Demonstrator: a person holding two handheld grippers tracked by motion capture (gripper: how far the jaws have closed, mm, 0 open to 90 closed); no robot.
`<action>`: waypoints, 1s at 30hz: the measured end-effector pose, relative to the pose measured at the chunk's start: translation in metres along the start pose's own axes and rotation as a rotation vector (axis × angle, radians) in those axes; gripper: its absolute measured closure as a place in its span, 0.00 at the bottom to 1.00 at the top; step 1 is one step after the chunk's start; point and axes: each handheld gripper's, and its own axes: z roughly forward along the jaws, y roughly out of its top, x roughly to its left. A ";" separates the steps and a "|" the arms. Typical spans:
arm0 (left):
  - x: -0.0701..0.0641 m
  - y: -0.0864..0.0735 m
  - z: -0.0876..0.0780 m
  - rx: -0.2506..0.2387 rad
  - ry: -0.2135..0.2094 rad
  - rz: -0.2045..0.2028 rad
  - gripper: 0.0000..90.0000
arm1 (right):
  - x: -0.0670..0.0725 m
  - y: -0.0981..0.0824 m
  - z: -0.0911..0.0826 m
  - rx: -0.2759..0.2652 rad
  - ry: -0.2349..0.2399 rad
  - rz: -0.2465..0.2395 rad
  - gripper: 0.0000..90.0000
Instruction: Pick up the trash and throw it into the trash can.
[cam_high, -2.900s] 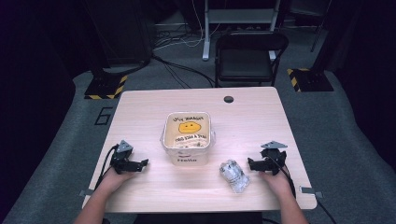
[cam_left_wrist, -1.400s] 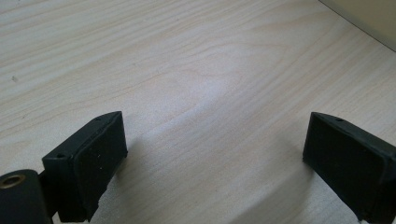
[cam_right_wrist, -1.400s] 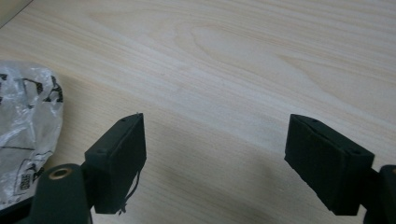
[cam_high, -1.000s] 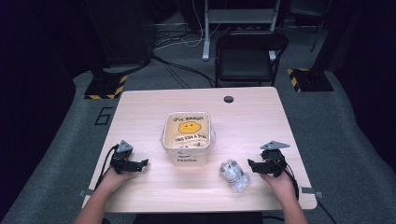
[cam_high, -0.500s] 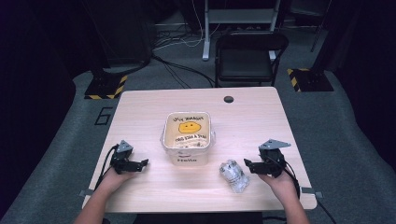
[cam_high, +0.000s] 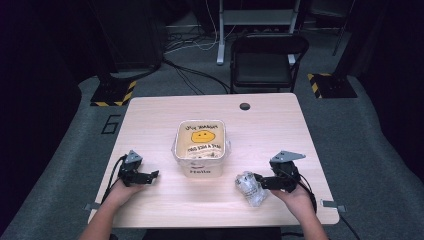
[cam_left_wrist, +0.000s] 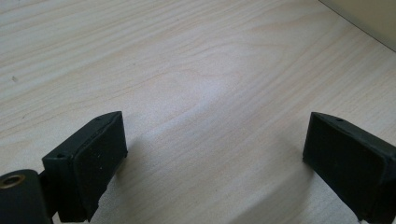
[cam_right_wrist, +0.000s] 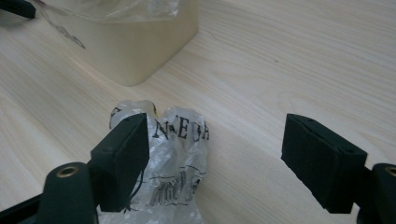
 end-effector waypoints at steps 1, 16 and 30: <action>0.000 0.000 0.000 0.000 0.000 0.000 0.07 | 0.000 0.000 0.000 0.000 0.000 0.000 0.25; 0.000 0.000 0.000 -0.001 0.000 -0.002 0.07 | 0.023 0.004 0.007 0.019 0.062 -0.056 0.22; 0.000 0.000 0.000 0.000 0.000 -0.002 0.07 | 0.034 -0.003 0.022 0.078 0.086 -0.078 0.21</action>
